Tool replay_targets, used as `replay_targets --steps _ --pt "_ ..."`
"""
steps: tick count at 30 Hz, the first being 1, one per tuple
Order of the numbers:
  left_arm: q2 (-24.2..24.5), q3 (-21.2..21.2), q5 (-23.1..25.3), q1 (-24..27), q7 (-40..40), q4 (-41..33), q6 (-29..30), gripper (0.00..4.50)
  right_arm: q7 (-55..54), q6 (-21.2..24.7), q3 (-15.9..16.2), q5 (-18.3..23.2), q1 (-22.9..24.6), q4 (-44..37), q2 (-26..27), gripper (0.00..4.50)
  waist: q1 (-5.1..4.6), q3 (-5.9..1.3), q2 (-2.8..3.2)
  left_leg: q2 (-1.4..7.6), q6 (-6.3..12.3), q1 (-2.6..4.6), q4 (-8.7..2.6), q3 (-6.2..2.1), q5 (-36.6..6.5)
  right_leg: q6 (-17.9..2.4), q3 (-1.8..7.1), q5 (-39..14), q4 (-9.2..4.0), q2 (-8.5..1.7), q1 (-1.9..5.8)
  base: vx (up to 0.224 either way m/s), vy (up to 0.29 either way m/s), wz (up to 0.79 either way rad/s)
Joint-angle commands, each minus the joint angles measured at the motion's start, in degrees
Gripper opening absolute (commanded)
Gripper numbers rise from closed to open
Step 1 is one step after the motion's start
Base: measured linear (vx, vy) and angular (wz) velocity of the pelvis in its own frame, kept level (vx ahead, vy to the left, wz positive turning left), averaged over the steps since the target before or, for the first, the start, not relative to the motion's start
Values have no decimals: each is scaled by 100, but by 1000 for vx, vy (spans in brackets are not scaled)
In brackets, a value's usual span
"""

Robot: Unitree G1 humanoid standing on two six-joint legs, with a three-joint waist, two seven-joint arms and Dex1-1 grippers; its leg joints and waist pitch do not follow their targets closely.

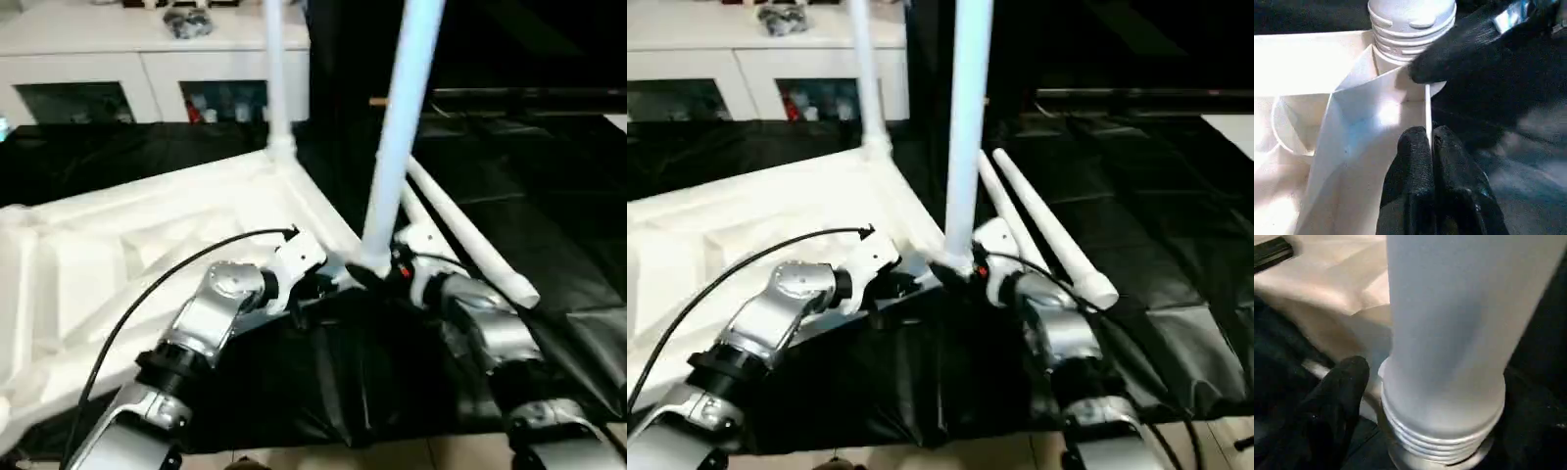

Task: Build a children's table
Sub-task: Rotate leg to tighten

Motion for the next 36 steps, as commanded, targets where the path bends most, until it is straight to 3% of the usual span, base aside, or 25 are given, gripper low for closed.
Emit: replay_targets --steps 1,4,5,9,14,20,26,28,29,31,36 --pt "-76 -126 -222 -54 -305 -319 -264 0 492 -30 260 71 67 -208 30 391 9 -408 -11 323 342 114 -372 -101 -1488 -1086 315 -1501 -434 -467 283 0 0 0" --pt "48 -166 -236 -66 -554 -301 -306 0 921 96 313 225 134 -399 -151 391 15 -408 -18 320 317 125 -371 -102 -1540 -1103 314 -1575 -446 -472 282 0 0 0" --pt "103 -187 -230 -76 -642 -287 -318 0 1106 167 332 305 163 -489 -223 367 35 -398 -7 320 335 127 -369 -95 -1573 -1084 315 -1638 -453 -462 284 0 0 0" --pt "199 -213 -274 -109 -830 -227 -311 0 1634 469 376 532 228 -724 -400 348 86 -403 -8 333 327 130 -372 -102 -1598 -1077 310 -1693 -452 -463 280 0 0 0" --pt "236 -246 -281 -60 -959 -261 -310 0 1963 568 568 454 338 -896 -528 296 147 -413 -20 339 295 130 -369 -103 -1534 -1070 315 -1701 -442 -482 272 0 0 0" --pt "208 -232 -276 -37 -847 -270 -318 0 1760 543 583 393 359 -869 -436 280 144 -409 -32 333 287 119 -370 -107 -1494 -1040 313 -1757 -447 -487 273 0 0 0" --pt "-94 -62 -149 -151 -84 -74 -237 0 224 442 333 27 103 -289 56 276 78 -403 -30 318 148 127 -384 -123 -1590 -969 309 -1972 -470 -495 263 0 0 0" --pt "-374 61 -26 -254 584 89 -125 0 -905 448 87 -87 -159 243 458 275 -7 -377 -18 305 55 132 -406 -132 -1762 -973 294 -2141 -493 -478 247 0 0 0" --pt "-389 67 -21 -259 615 95 -117 0 -960 448 74 -89 -173 269 479 275 -59 -379 -23 295 -15 152 -402 -144 -1874 -942 283 -2300 -511 -492 247 0 0 0" --pt "-663 182 49 -334 1196 157 53 0 -1809 514 -149 -48 -403 671 867 275 -95 -370 -13 295 -6 159 -403 -145 -1941 -868 292 -2420 -538 -491 233 0 0 0" --pt "-982 225 144 -438 1817 235 81 0 -2731 289 -407 3 -764 1242 1318 275 -126 -410 -26 290 69 117 -392 -128 -1668 -947 306 -1894 -485 -487 258 0 0 0"
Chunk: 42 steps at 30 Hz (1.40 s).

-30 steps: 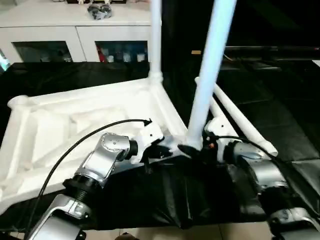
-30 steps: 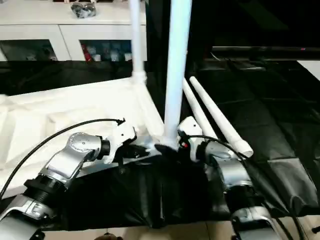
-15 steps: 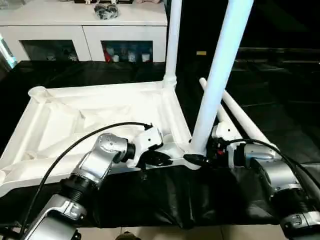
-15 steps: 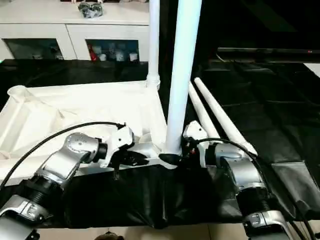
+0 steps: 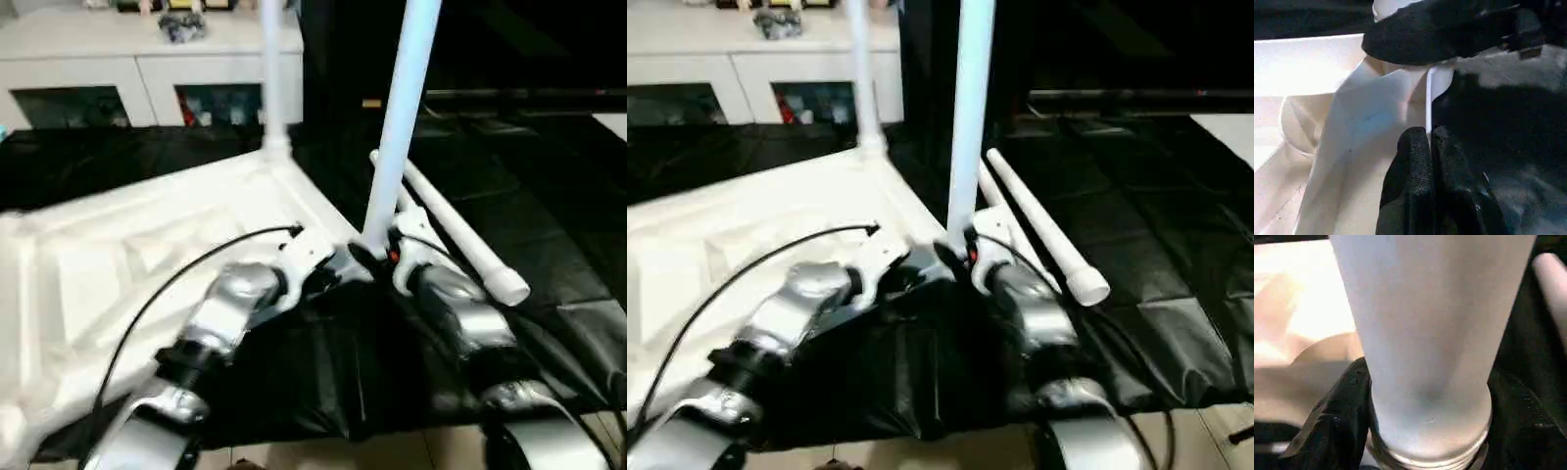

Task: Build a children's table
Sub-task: Rotate leg to tighten

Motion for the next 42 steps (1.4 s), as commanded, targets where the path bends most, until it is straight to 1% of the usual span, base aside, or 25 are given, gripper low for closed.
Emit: replay_targets --steps 1,2,3,4,5,8,11,13,14,15,17,19,20,22,27,29,31,32,35,36,37,38,40,41,42 --pt "-268 21 -163 -231 151 -171 -224 0 24 -20 133 28 4 241 285 275 14 -409 -28 288 97 102 -397 -121 -1623 -977 310 -1791 -481 -483 256 0 0 0" --pt "-270 20 -164 -231 151 -172 -226 0 25 -24 131 29 2 243 287 331 21 -421 -40 288 154 96 -390 -116 -1510 -1018 313 -1602 -453 -484 269 0 0 0" --pt "-294 -25 -139 -209 107 -204 -266 0 165 -68 23 139 -46 280 327 331 21 -422 -39 288 178 88 -390 -114 -1452 -1039 313 -1507 -439 -478 272 0 0 0" --pt "-294 -25 -139 -208 107 -204 -266 0 166 -69 22 141 -47 281 327 345 20 -428 -35 284 232 87 -378 -105 -1397 -1081 312 -1395 -429 -480 279 0 0 0" --pt "-299 -36 -132 -197 72 -213 -284 0 242 -57 -34 200 -66 290 338 362 19 -421 -35 285 270 83 -378 -102 -1381 -1092 312 -1390 -433 -482 283 0 0 0" --pt "-262 -87 -138 -142 -61 -285 -312 0 346 -100 -60 199 -93 307 269 380 21 -414 -36 290 285 86 -382 -102 -1409 -1075 306 -1519 -444 -480 283 0 0 0" --pt "-154 -117 -188 -82 -249 -368 -352 0 622 -187 27 144 -18 186 24 407 25 -409 -37 292 277 90 -384 -101 -1447 -1059 306 -1601 -454 -479 279 0 0 0" --pt "-50 -143 -234 -45 -409 -426 -415 0 989 -212 150 124 106 -22 -191 407 40 -415 -37 293 294 92 -376 -95 -1410 -1063 309 -1561 -451 -478 279 0 0 0" --pt "-50 -143 -234 -45 -409 -426 -415 0 989 -212 150 124 106 -22 -191 418 57 -415 -44 296 309 93 -373 -97 -1387 -1052 306 -1535 -453 -477 284 0 0 0" --pt "53 -170 -281 -12 -580 -468 -509 0 1360 -254 261 91 226 -209 -385 434 84 -425 -8 305 325 96 -368 -102 -1350 -1068 309 -1447 -438 -479 288 0 0 0" --pt "170 -168 -364 21 -829 -515 -565 0 1815 -290 387 61 377 -460 -640 434 104 -424 -34 302 368 86 -367 -94 -1325 -1075 311 -1343 -426 -469 291 0 0 0" --pt "202 -172 -380 27 -894 -524 -579 0 1940 -289 417 60 407 -514 -702 434 126 -423 -37 304 378 91 -362 -91 -1304 -1096 313 -1325 -422 -472 288 0 0 0" --pt "353 -210 -425 57 -1177 -567 -646 0 2453 -339 570 24 525 -723 -969 434 154 -417 -29 310 370 101 -364 -92 -1415 -1051 304 -1487 -446 -469 292 0 0 0" --pt "480 -258 -444 80 -1412 -595 -697 0 2823 -400 695 -7 576 -827 -1159 434 144 -403 -21 305 363 81 -372 -95 -1477 -1036 301 -1591 -452 -463 291 0 0 0" --pt "750 -367 -523 135 -1967 -658 -704 0 3445 -419 873 63 575 -973 -1433 434 148 -403 -26 313 361 97 -369 -97 -1502 -1070 302 -1710 -457 -468 276 0 0 0" --pt "782 -379 -537 140 -2029 -665 -700 0 3497 -418 895 68 577 -998 -1455 434 148 -407 -24 325 364 93 -372 -99 -1470 -1110 305 -1620 -436 -464 272 0 0 0" --pt "867 -402 -562 152 -2206 -684 -713 0 3678 -359 942 99 597 -1079 -1511 434 157 -410 -39 326 367 96 -370 -97 -1457 -1147 306 -1553 -427 -466 273 0 0 0" --pt "896 -411 -578 160 -2275 -703 -715 0 3758 -335 953 119 609 -1105 -1527 418 159 -407 -36 327 369 93 -371 -100 -1445 -1152 305 -1544 -421 -469 275 0 0 0" --pt "931 -410 -599 175 -2362 -731 -707 0 3875 -313 968 134 627 -1137 -1548 418 164 -413 -36 324 384 88 -366 -100 -1394 -1170 304 -1485 -413 -471 284 0 0 0" --pt "938 -412 -600 184 -2385 -743 -694 0 3921 -293 964 156 639 -1158 -1546 400 168 -416 -32 328 384 89 -363 -98 -1368 -1178 308 -1456 -409 -474 285 0 0 0" --pt "941 -412 -599 188 -2395 -747 -687 0 3939 -285 962 166 644 -1169 -1545 400 170 -416 -33 329 388 89 -361 -97 -1359 -1184 308 -1438 -408 -472 282 0 0 0" --pt "951 -420 -607 194 -2410 -752 -682 0 3981 -258 961 195 656 -1193 -1545 381 175 -412 -32 327 389 93 -361 -95 -1384 -1182 308 -1480 -417 -473 278 0 0 0" --pt "963 -433 -623 202 -2430 -756 -676 0 4022 -222 964 226 669 -1222 -1547 378 183 -413 -32 329 382 100 -362 -94 -1384 -1165 311 -1510 -421 -472 276 0 0 0" --pt "965 -435 -624 203 -2432 -757 -675 0 4026 -219 965 228 671 -1225 -1547 355 190 -415 -28 329 377 101 -361 -95 -1382 -1167 307 -1509 -414 -468 277 0 0 0" --pt "975 -445 -634 211 -2456 -756 -672 0 4048 -180 963 251 677 -1242 -1547 355 195 -411 -16 329 367 102 -365 -96 -1416 -1166 306 -1543 -422 -467 272 0 0 0"
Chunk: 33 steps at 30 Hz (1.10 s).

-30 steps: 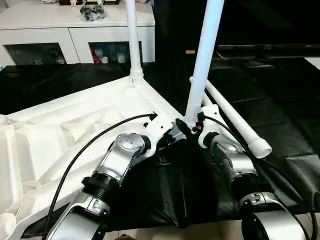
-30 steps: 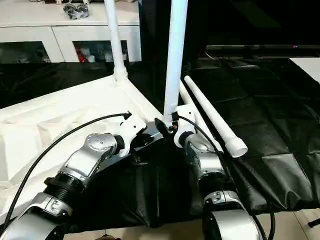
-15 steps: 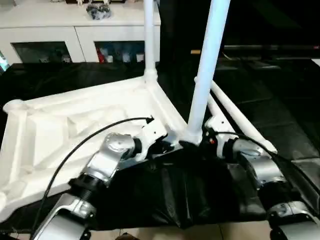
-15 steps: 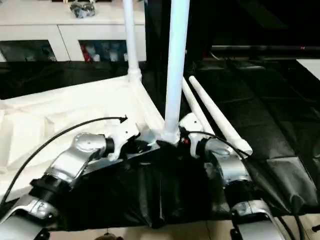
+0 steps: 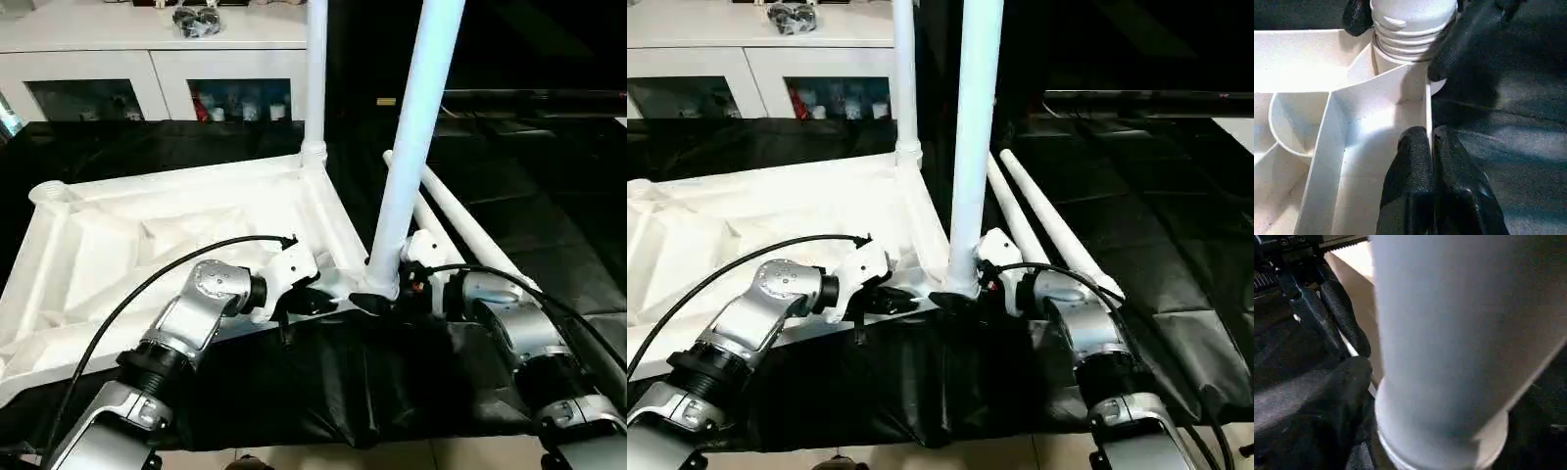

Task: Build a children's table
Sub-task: Rotate leg to tighten

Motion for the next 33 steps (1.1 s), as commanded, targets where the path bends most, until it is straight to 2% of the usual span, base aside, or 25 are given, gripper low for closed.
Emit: replay_targets --steps 1,4,5,9,11,12,15,17,18,19,20,21,23,26,27,30,33 --pt "-44 -90 -170 -50 -143 -255 -97 0 174 115 54 94 35 -209 31 343 -7 -418 -29 329 357 125 -372 -98 -1438 -1140 309 -1575 -424 -467 279 0 0 0" --pt "-36 -92 -174 -48 -165 -253 -92 0 199 160 44 115 52 -241 40 324 4 -423 -34 324 334 125 -369 -95 -1430 -1130 311 -1558 -421 -466 280 0 0 0" --pt "-39 -85 -168 -43 -175 -258 -78 0 209 210 28 157 77 -263 74 301 15 -424 -34 326 336 123 -369 -96 -1405 -1133 311 -1533 -415 -468 281 0 0 0" --pt "-58 -66 -153 -36 -133 -251 -66 0 154 282 0 236 115 -291 152 282 34 -428 -32 326 346 121 -365 -94 -1377 -1130 310 -1511 -411 -469 278 0 0 0" --pt "-164 5 -108 -83 168 -157 12 0 -231 369 -117 293 107 -216 382 277 37 -427 -30 328 318 121 -370 -99 -1360 -1132 313 -1511 -409 -476 275 0 0 0" --pt "-240 34 -45 -131 391 -76 40 0 -527 362 -163 238 74 -107 500 276 29 -423 -49 325 288 125 -375 -98 -1387 -1109 312 -1568 -417 -473 272 0 0 0" --pt "-412 109 115 -250 920 116 82 0 -1250 302 -242 50 -44 196 752 275 8 -419 -42 314 176 137 -387 -109 -1491 -1016 308 -1842 -452 -490 272 0 0 0" --pt "-692 273 229 -427 1639 310 283 0 -1958 353 -418 33 -241 527 1108 274 -58 -412 -35 310 86 146 -396 -116 -1555 -1031 307 -1878 -451 -483 261 0 0 0" --pt "-692 273 229 -427 1639 310 283 0 -1958 353 -418 33 -241 527 1108 274 -79 -409 -46 291 73 155 -390 -114 -1603 -1006 299 -1968 -479 -485 264 0 0 0" --pt "-922 389 273 -548 2119 399 464 0 -2515 422 -557 43 -402 769 1368 274 -86 -413 -42 292 81 140 -390 -117 -1591 -1000 301 -1948 -467 -490 279 0 0 0" --pt "-1025 399 290 -578 2281 400 506 0 -2704 411 -560 -3 -456 847 1482 274 -108 -399 -30 299 74 154 -398 -117 -1621 -1004 308 -1964 -485 -483 249 0 0 0" --pt "-1068 399 290 -586 2329 396 518 0 -2822 392 -552 -47 -484 894 1528 274 -117 -413 -35 291 86 136 -393 -118 -1588 -993 299 -1923 -473 -480 271 0 0 0" --pt "-1247 388 284 -615 2475 392 519 0 -3218 253 -530 -206 -582 1085 1715 274 -117 -417 -30 297 110 135 -393 -113 -1527 -995 310 -1793 -464 -476 259 0 0 0" --pt "-1333 339 278 -634 2460 419 439 0 -3323 89 -575 -202 -630 1223 1816 274 -118 -431 -30 287 175 123 -378 -104 -1400 -1035 309 -1555 -447 -481 276 0 0 0" --pt "-1333 281 301 -628 2371 436 331 0 -3193 51 -577 -187 -641 1242 1807 344 -109 -435 -46 284 219 112 -372 -103 -1360 -1029 309 -1515 -438 -487 291 0 0 0" --pt "-1255 223 293 -573 2175 388 278 0 -2892 104 -620 -84 -613 1131 1701 364 -113 -429 -17 292 282 110 -376 -102 -1366 -1058 307 -1421 -431 -470 288 0 0 0" --pt "-1092 162 274 -495 1954 305 249 0 -2736 -115 -554 -220 -563 1019 1439 389 -112 -423 -29 291 273 116 -374 -95 -1436 -1053 305 -1513 -444 -473 288 0 0 0"
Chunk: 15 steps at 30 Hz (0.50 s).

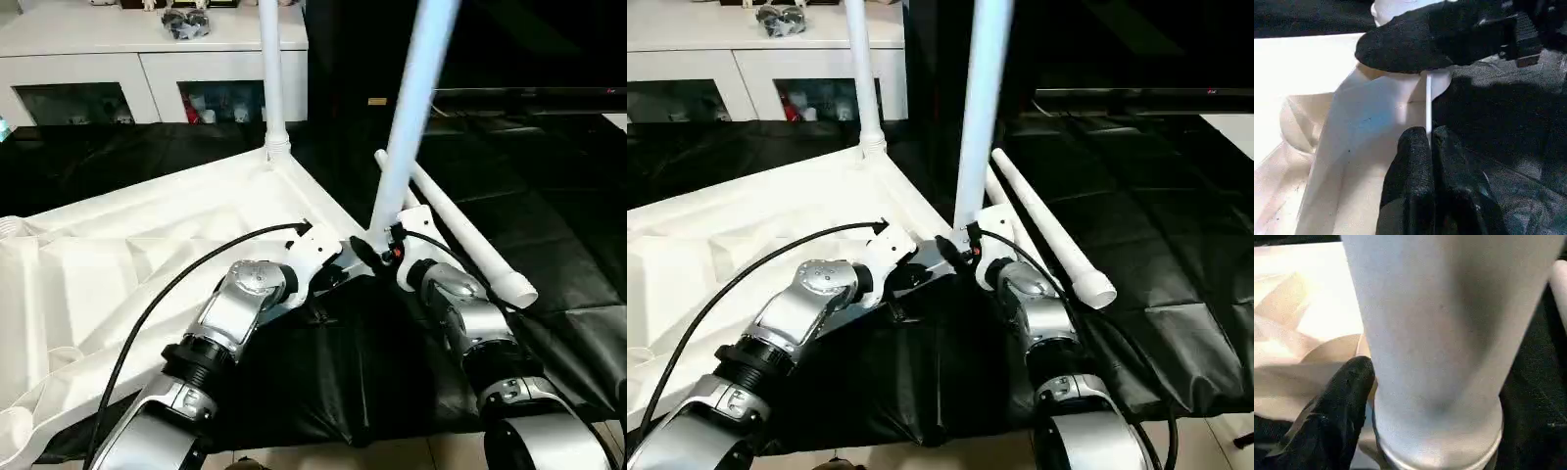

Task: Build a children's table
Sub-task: Rotate leg to tighten

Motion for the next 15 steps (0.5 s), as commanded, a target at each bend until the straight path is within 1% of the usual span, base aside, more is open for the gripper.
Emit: replay_targets --steps 1,2,3,6,8,9,11,13,14,15 --pt "-36 -123 -166 -142 -242 -217 -312 0 560 -64 339 22 70 -164 60 393 -1 -420 -35 283 281 103 -372 -99 -1446 -1044 305 -1542 -448 -477 293 0 0 0" --pt "13 -132 -173 -130 -321 -227 -332 0 703 -69 335 54 82 -189 -14 393 4 -419 -21 288 290 101 -375 -103 -1452 -1033 305 -1562 -450 -479 295 0 0 0" --pt "45 -139 -175 -122 -371 -233 -346 0 799 -79 334 73 89 -200 -62 393 1 -417 -30 293 297 104 -379 -103 -1461 -1027 307 -1571 -452 -477 291 0 0 0" --pt "220 -157 -269 -74 -758 -287 -452 0 1507 -96 491 112 237 -453 -387 393 19 -420 -32 293 324 104 -371 -100 -1426 -1047 302 -1525 -443 -468 302 0 0 0" --pt "370 -159 -346 -51 -1070 -293 -558 0 2131 -27 624 177 381 -732 -666 393 37 -417 -35 294 378 91 -366 -97 -1416 -1053 300 -1484 -436 -464 308 0 0 0" --pt "448 -144 -434 -31 -1310 -314 -600 0 2513 13 688 218 459 -888 -823 393 46 -422 -38 302 398 95 -360 -97 -1386 -1059 300 -1452 -433 -463 305 0 0 0" --pt "499 -155 -461 -20 -1436 -325 -622 0 2717 68 716 261 499 -971 -894 393 61 -417 -36 302 422 99 -356 -89 -1410 -1093 297 -1487 -434 -460 302 0 0 0" --pt "665 -229 -460 10 -1724 -313 -711 0 3160 170 798 371 616 -1215 -1059 393 79 -416 -35 313 411 107 -357 -90 -1456 -1092 298 -1612 -444 -472 290 0 0 0" --pt "665 -229 -460 10 -1724 -313 -711 0 3160 170 798 371 616 -1215 -1059 377 79 -409 -34 315 405 105 -365 -94 -1477 -1085 298 -1649 -447 -467 287 0 0 0" --pt "763 -261 -471 31 -1908 -307 -736 0 3327 188 847 404 672 -1334 -1122 377 87 -413 -37 318 395 106 -369 -98 -1475 -1078 298 -1666 -444 -467 288 0 0 0"
